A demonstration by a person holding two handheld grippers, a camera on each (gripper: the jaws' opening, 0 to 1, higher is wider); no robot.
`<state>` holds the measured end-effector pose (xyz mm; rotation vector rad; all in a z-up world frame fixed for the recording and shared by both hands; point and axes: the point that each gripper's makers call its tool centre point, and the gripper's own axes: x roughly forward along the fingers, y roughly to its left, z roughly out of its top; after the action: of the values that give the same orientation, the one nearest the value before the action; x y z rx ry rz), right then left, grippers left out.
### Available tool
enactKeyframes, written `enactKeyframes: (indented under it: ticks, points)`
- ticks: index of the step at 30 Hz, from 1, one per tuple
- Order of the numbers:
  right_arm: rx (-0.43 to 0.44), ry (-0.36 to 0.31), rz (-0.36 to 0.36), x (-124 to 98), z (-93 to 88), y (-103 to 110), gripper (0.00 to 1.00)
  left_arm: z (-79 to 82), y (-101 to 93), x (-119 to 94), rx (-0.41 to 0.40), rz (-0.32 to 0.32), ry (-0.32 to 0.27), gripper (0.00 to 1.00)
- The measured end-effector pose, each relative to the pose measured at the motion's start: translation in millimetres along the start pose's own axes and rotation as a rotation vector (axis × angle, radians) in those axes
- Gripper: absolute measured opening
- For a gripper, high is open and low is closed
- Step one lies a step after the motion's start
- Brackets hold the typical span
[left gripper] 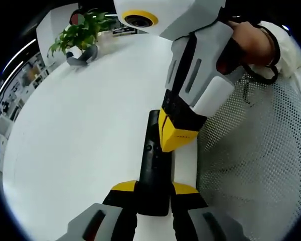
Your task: Press the specified remote control buttons in sequence, fully releasing each button before pressing the next.
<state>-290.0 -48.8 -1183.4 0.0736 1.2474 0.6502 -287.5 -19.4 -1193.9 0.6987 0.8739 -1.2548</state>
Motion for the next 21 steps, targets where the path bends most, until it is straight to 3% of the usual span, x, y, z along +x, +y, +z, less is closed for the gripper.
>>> enactKeyframes:
  ticks: [14, 21]
  points:
    - [-0.160, 0.081, -0.056, 2.8, -3.7, 1.2, 0.00, -0.6, -0.5, -0.2, 0.011, -0.008, -0.012, 0.25]
    - [-0.066, 0.061, -0.016, 1.7, -3.3, -1.2, 0.00, -0.6, -0.2, 0.1, 0.008, -0.009, -0.019, 0.25]
